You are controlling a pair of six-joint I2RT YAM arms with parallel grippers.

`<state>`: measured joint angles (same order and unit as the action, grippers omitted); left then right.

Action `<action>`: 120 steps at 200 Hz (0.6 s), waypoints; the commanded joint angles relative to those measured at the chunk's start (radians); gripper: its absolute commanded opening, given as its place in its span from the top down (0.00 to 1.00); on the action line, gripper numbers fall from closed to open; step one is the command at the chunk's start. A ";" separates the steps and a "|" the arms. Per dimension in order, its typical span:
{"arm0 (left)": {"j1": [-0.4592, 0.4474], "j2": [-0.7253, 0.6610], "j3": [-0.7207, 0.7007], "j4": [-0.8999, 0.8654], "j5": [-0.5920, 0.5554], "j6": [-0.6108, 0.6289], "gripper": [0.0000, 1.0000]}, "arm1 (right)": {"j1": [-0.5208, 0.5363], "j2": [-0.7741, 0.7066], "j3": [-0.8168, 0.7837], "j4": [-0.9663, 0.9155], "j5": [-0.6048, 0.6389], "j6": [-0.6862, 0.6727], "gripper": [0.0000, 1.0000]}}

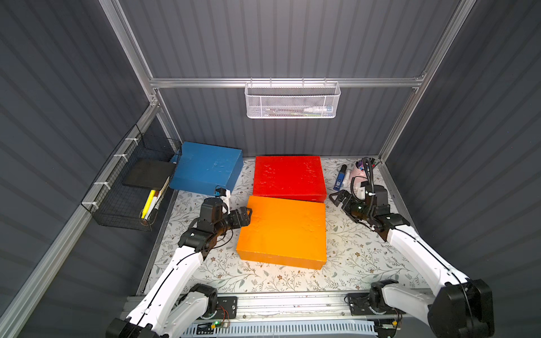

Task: Stack the shoeboxes
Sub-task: Pick up the shoebox from the center of the board.

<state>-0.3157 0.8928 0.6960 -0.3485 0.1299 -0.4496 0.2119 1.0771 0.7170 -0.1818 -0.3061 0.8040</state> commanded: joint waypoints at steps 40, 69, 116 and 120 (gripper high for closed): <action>-0.006 -0.166 -0.144 -0.043 0.033 -0.107 0.01 | 0.181 -0.267 -0.187 0.009 0.103 0.076 0.01; -0.006 -0.168 -0.166 -0.067 0.031 -0.110 0.01 | 0.217 -0.318 -0.258 0.016 0.110 0.093 0.01; -0.006 -0.110 -0.178 -0.038 0.062 -0.102 0.01 | 0.222 -0.275 -0.312 0.117 0.076 0.111 0.01; -0.006 -0.103 -0.178 -0.038 0.065 -0.102 0.01 | 0.222 -0.259 -0.312 0.129 0.069 0.114 0.01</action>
<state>-0.3157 0.7628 0.5285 -0.3893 0.1616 -0.5472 0.4290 0.7742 0.4171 -0.1478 -0.2165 0.8906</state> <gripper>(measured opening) 0.991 0.989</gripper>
